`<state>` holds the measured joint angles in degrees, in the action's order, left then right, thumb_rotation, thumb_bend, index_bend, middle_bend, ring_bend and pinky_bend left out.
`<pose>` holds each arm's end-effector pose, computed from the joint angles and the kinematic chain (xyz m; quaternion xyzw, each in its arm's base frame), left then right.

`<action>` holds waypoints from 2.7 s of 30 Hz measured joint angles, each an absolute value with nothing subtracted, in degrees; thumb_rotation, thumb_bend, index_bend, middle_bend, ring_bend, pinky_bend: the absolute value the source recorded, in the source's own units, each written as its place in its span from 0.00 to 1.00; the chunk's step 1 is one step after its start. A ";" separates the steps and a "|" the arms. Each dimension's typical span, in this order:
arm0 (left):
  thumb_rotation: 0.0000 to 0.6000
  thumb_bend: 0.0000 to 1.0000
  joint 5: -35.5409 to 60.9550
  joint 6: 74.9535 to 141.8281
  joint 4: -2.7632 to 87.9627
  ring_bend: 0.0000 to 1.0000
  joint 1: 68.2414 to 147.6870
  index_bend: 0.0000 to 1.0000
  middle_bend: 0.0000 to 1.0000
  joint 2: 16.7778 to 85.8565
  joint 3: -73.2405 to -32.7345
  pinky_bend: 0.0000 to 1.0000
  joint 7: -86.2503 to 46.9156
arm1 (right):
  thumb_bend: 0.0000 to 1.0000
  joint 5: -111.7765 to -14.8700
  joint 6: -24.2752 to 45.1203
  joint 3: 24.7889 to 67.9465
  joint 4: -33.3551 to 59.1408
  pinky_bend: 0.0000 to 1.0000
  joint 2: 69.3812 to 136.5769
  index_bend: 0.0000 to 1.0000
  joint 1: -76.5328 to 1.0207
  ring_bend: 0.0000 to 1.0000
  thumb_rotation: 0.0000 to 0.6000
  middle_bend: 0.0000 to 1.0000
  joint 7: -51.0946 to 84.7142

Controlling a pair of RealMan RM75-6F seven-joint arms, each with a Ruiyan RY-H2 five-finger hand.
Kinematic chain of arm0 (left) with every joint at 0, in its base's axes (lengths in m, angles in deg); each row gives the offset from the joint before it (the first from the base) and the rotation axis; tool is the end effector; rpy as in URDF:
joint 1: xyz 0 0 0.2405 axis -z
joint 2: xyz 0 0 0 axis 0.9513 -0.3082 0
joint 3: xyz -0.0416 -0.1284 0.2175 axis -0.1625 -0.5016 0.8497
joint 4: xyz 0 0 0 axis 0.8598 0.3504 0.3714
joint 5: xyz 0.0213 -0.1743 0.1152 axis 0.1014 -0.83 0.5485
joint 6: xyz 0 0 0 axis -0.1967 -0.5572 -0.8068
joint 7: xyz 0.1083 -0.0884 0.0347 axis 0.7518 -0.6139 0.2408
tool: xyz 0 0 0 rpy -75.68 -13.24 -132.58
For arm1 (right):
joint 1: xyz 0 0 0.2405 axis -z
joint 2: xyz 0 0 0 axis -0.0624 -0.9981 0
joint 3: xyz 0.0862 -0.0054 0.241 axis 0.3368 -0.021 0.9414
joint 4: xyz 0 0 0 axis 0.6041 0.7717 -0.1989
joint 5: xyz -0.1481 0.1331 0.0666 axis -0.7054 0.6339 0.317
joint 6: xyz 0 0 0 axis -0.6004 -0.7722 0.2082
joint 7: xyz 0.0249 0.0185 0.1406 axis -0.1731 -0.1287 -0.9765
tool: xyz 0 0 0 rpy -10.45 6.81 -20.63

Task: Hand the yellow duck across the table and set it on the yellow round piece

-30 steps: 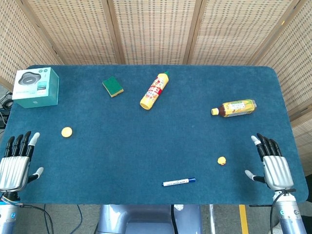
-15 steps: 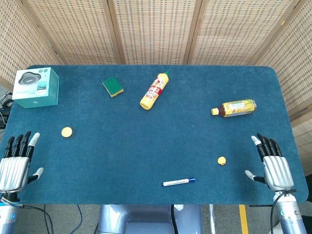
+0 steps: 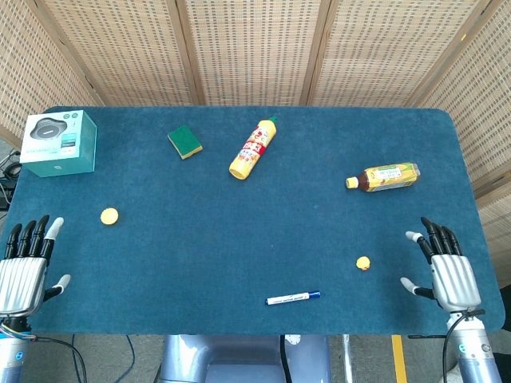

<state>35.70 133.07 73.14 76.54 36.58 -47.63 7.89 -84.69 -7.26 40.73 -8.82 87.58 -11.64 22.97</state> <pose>-0.2683 0.1751 0.1334 -0.6156 -0.3156 -0.3244 0.6452 -0.2849 -0.2018 0.1304 0.5978 -0.4018 0.4057 0.5627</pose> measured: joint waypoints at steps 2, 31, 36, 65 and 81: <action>1.00 0.19 35.58 133.12 73.14 0.00 76.51 0.00 0.00 36.49 -47.76 0.00 7.62 | 0.05 -84.22 -6.45 40.80 -8.78 0.00 87.77 0.30 -11.96 0.00 1.00 0.00 23.34; 1.00 0.19 35.19 132.01 72.68 0.00 76.96 0.00 0.00 36.91 -47.80 0.00 8.00 | 0.24 -67.43 11.26 44.15 -5.93 0.00 93.24 0.37 -22.35 0.00 1.00 0.00 34.40; 1.00 0.19 35.28 131.95 72.62 0.00 77.01 0.00 0.00 37.11 -47.72 0.00 8.37 | 0.23 -67.16 11.70 43.34 -4.79 0.00 94.44 0.37 -22.64 0.00 1.00 0.00 34.30; 1.00 0.19 35.44 131.95 72.61 0.00 77.09 0.00 0.00 37.66 -47.67 0.00 9.36 | 0.23 -65.57 15.03 41.76 2.84 0.00 99.97 0.40 -24.49 0.00 1.00 0.00 32.29; 1.00 0.19 35.46 131.86 72.55 0.00 77.17 0.00 0.00 37.85 -47.68 0.00 9.53 | 0.23 -64.87 15.85 41.81 3.64 0.00 101.17 0.43 -25.57 0.00 1.00 0.00 32.73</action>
